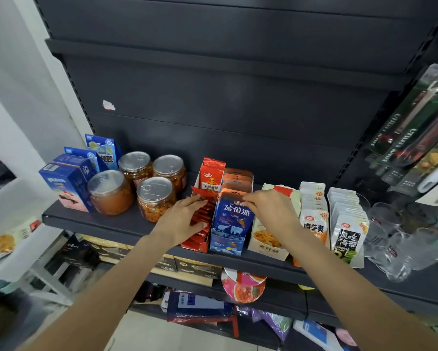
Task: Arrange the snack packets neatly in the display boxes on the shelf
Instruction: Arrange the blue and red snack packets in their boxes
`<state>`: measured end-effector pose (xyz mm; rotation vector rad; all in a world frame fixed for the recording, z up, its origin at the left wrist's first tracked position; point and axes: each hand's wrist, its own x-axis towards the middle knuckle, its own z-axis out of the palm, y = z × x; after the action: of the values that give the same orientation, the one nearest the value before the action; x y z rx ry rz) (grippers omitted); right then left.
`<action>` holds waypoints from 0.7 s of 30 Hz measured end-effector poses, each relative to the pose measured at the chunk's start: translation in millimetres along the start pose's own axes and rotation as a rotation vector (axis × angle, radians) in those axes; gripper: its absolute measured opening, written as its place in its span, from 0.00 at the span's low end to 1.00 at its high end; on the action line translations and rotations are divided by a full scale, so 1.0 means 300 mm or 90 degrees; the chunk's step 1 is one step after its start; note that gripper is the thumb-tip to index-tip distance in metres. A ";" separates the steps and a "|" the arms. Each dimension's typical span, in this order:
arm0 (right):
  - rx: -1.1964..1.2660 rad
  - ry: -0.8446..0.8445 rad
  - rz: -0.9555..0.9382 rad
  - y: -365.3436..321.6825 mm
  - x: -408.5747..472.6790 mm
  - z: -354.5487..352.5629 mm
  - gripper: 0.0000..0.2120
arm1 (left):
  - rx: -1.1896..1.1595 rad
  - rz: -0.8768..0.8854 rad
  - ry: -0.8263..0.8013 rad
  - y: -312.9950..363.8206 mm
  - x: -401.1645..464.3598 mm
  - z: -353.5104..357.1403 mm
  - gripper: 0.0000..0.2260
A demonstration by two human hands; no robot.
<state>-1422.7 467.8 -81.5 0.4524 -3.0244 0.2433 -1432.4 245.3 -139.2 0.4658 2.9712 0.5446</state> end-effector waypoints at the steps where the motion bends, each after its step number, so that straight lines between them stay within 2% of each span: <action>1: -0.024 0.006 -0.013 -0.003 0.008 0.007 0.15 | -0.004 0.002 -0.002 -0.004 0.003 0.001 0.28; 7: -0.081 -0.067 -0.052 -0.031 0.035 0.099 0.09 | -0.012 0.005 0.002 -0.016 0.010 0.007 0.27; 12: -0.025 -0.082 -0.025 -0.029 0.041 0.150 0.12 | -0.027 0.003 -0.002 -0.016 0.000 0.005 0.26; 16: 0.075 -0.025 -0.014 -0.016 0.041 0.107 0.13 | -0.066 0.002 0.038 -0.010 -0.007 -0.017 0.21; 21: 0.170 0.088 0.036 0.049 0.122 0.029 0.14 | -0.132 0.001 0.157 -0.020 0.056 -0.097 0.12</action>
<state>-1462.3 469.8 -88.8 0.3509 -2.8821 0.6583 -1454.1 235.5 -114.7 0.4071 3.0928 0.9635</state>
